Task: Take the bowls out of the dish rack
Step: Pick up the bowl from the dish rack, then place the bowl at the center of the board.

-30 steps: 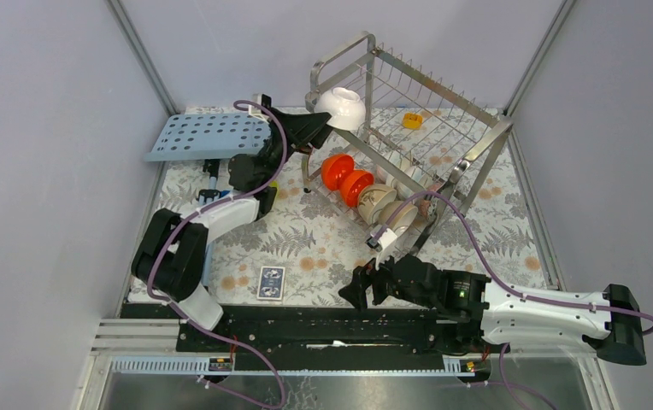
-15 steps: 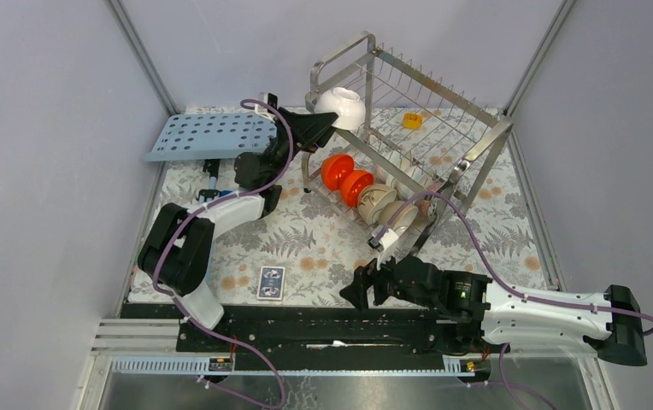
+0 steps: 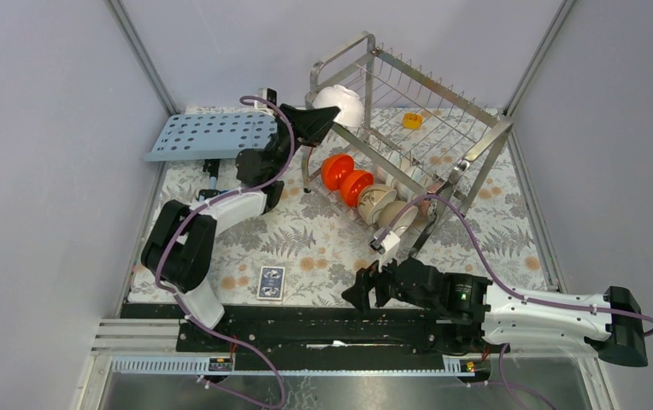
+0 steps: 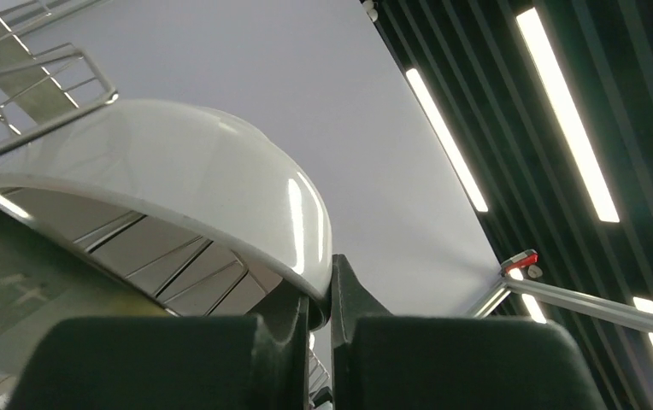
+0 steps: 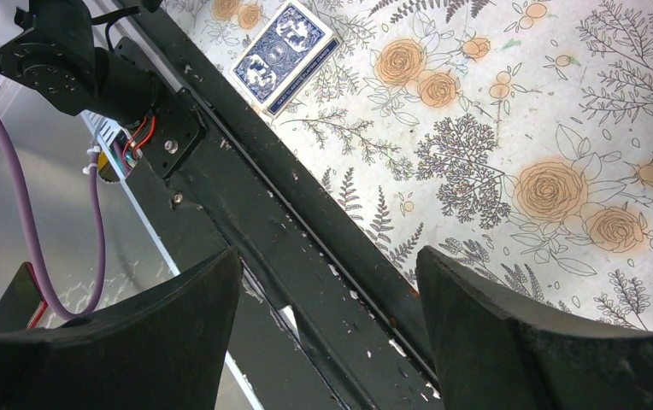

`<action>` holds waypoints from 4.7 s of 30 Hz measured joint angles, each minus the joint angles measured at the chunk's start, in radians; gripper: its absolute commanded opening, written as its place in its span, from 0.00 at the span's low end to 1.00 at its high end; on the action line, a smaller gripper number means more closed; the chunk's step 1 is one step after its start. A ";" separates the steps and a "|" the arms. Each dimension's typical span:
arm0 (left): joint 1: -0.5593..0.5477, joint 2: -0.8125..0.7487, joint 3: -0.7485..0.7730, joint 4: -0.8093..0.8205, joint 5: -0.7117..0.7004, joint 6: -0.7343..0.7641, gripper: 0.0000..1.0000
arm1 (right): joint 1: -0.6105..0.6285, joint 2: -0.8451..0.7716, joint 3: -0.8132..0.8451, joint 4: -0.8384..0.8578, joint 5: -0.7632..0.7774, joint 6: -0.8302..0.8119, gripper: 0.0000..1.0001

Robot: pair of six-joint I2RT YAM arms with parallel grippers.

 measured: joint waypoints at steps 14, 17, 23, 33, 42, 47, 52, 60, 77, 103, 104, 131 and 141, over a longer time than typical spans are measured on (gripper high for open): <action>-0.017 0.040 0.176 -0.005 -0.002 0.000 0.00 | 0.000 -0.004 -0.008 0.005 -0.002 0.006 0.82; -0.017 0.040 0.206 -0.004 -0.002 0.000 0.00 | 0.000 -0.015 -0.008 -0.002 -0.002 0.006 0.82; -0.017 0.024 0.214 -0.042 0.009 0.014 0.00 | 0.000 -0.039 -0.006 -0.040 0.010 0.006 0.83; -0.017 -0.478 0.137 -0.549 0.108 0.348 0.00 | 0.000 -0.105 0.004 -0.094 0.048 -0.007 0.86; -0.032 -0.895 0.193 -1.253 0.075 0.805 0.00 | 0.000 -0.162 0.080 -0.192 0.103 -0.033 0.89; -0.045 -0.931 0.193 -1.603 0.007 0.960 0.00 | 0.000 -0.203 0.141 -0.242 0.116 -0.037 0.89; -0.050 -0.937 0.103 -1.886 -0.056 1.057 0.00 | 0.000 -0.210 0.174 -0.284 0.127 -0.035 0.88; -0.121 -0.925 0.061 -2.158 -0.205 1.167 0.00 | 0.000 -0.134 0.174 -0.337 0.196 0.030 0.86; -0.780 -0.631 0.123 -2.387 -0.709 1.175 0.00 | 0.002 0.044 0.146 -0.383 0.314 0.262 0.87; -1.311 -0.504 -0.050 -2.250 -0.850 1.545 0.00 | 0.002 0.045 0.221 -0.505 0.356 0.341 0.88; -1.329 -0.466 -0.050 -2.243 -0.854 1.563 0.00 | 0.002 0.045 0.243 -0.515 0.356 0.341 0.88; -1.398 -0.192 -0.106 -2.349 -0.836 2.170 0.00 | 0.002 0.198 0.458 -0.644 0.112 0.101 0.74; -1.398 -0.174 -0.089 -2.369 -0.799 2.230 0.00 | 0.002 0.320 0.461 -0.600 0.040 0.075 0.62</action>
